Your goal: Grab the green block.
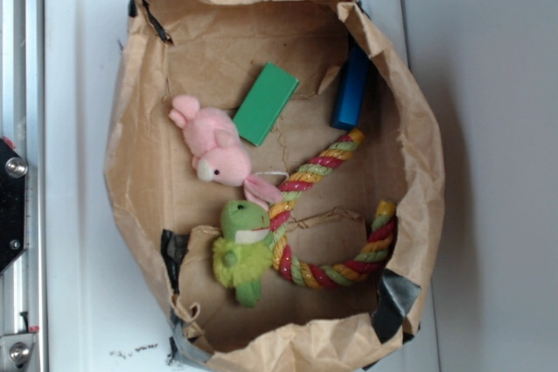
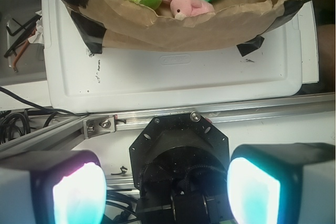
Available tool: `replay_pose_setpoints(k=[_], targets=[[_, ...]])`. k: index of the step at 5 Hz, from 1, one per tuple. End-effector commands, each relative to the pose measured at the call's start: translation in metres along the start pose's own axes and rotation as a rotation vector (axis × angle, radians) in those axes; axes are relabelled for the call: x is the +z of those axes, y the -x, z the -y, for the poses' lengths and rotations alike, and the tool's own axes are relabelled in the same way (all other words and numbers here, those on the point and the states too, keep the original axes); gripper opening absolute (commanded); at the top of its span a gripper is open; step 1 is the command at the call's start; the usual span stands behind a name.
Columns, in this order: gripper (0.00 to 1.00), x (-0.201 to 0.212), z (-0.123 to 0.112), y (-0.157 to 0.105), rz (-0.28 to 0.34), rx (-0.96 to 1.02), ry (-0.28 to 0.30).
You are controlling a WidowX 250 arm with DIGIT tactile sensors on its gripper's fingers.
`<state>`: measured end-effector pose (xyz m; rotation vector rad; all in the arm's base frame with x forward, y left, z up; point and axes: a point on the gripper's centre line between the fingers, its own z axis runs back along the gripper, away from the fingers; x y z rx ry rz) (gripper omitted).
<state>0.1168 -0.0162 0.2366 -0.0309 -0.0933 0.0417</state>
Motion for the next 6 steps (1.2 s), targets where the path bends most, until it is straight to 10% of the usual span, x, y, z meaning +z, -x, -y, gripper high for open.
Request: replay_pose_setpoints(k=[1,4,6], targets=[[1.00,0.000,0.000,0.000,0.000,0.000,0.000],[1.00,-0.036,-0.097,-0.140,0.160,0.511,0.022],[1.00,-0.088,-0.093,-0.167,0.193,0.527,0.061]])
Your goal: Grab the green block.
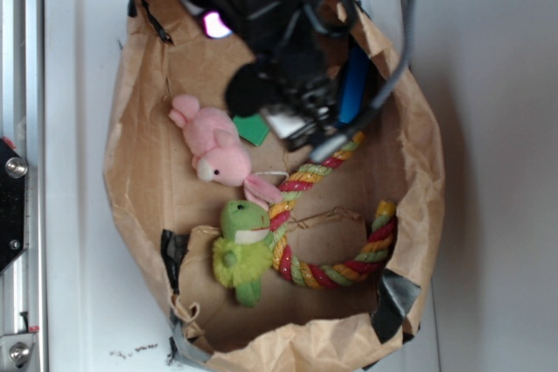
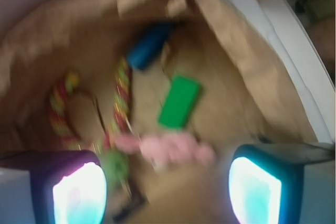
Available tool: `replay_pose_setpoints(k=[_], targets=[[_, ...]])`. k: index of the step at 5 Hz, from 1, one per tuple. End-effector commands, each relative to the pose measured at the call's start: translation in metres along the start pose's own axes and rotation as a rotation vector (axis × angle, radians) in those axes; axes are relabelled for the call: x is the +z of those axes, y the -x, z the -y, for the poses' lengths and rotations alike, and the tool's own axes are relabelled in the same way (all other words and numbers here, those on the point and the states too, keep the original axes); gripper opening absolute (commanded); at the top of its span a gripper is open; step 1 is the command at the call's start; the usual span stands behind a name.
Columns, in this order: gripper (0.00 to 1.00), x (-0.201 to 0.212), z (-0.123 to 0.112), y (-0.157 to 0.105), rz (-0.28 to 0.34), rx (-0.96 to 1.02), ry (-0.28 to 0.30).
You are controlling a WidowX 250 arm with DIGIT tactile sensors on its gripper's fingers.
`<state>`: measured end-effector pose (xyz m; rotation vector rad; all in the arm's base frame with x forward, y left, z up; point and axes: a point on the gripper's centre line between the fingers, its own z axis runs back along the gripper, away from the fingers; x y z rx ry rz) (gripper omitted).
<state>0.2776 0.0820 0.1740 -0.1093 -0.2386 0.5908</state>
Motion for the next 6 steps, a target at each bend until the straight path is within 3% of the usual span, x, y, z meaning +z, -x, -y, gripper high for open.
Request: replay_pose_setpoints(k=[1,2,3,6], targets=[[1.00,-0.037,0.010,0.003,0.017,-0.028,-0.003],[1.00,-0.050,0.006,0.006,0.018,0.033,-0.020],[1.00,-0.061,0.012,0.032,0.026,0.151,-0.034],[1.00,-0.068,0.012,0.031,0.030,0.189,-0.059]])
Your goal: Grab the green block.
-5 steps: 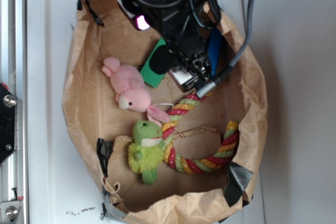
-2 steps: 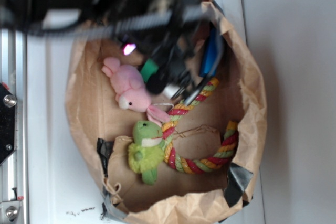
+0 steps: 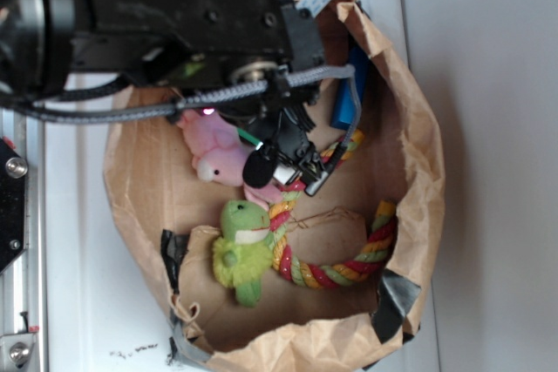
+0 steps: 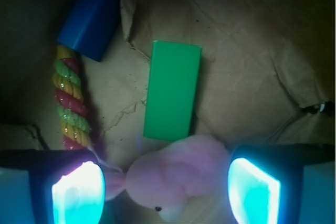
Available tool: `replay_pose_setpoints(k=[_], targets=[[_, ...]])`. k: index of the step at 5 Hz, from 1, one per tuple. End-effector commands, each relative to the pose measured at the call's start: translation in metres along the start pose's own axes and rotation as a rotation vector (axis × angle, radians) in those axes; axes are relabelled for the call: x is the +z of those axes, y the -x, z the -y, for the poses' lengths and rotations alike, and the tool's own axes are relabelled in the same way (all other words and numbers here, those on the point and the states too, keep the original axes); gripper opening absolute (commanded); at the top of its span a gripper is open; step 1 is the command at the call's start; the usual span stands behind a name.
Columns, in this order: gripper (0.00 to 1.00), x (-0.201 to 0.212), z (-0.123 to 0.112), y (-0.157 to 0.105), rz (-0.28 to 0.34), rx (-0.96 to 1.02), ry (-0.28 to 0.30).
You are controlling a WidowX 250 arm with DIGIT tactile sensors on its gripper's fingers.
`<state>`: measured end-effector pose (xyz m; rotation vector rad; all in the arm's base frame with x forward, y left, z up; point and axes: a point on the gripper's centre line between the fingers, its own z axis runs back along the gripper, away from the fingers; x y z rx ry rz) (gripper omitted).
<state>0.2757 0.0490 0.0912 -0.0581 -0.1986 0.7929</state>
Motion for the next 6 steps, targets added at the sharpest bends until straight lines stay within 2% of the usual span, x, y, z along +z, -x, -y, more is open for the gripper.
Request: replay_pose_setpoints(k=[1,3,4,6], targets=[[1.00,0.013,0.000,-0.005,0.035,-0.004,0.024],[1.00,0.013,0.000,-0.005,0.035,-0.004,0.024],[1.00,-0.008,-0.001,-0.022,0.022,0.026,0.001],[1.00,-0.014,-0.017,-0.023,0.073,0.005,-0.008]])
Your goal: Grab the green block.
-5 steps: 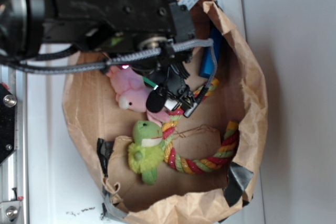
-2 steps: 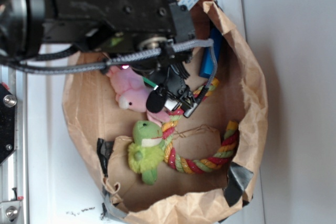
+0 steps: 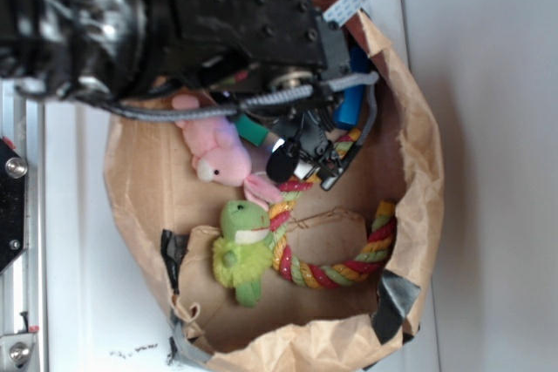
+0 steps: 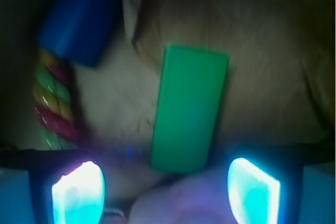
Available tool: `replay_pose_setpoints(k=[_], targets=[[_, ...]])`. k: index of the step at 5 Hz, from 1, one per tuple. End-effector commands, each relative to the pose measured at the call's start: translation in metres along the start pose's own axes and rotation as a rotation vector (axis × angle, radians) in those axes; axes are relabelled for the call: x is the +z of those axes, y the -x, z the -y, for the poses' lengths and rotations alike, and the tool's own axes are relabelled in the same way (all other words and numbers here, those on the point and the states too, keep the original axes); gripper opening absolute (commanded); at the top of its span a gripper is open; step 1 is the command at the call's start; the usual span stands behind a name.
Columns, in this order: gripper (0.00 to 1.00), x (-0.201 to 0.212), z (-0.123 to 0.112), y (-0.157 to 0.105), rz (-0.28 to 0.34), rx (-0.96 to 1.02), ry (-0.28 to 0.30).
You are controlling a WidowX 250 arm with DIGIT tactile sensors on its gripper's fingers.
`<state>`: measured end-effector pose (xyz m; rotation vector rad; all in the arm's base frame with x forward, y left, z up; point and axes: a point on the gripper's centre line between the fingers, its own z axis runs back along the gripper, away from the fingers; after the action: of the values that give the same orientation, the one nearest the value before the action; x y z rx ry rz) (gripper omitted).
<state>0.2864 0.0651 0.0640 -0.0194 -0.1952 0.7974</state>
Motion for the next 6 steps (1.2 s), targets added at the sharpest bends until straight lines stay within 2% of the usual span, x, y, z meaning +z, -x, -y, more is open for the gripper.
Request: replay_pose_setpoints(k=[1,2,4,6], targets=[[1.00,0.019,-0.015,-0.009,0.074,0.011,0.034],[1.00,0.019,-0.022,-0.009,0.081,0.025,0.024],[1.00,0.019,-0.040,-0.026,0.099,0.136,0.092],[1.00,0.012,-0.039,-0.042,0.122,0.187,0.080]])
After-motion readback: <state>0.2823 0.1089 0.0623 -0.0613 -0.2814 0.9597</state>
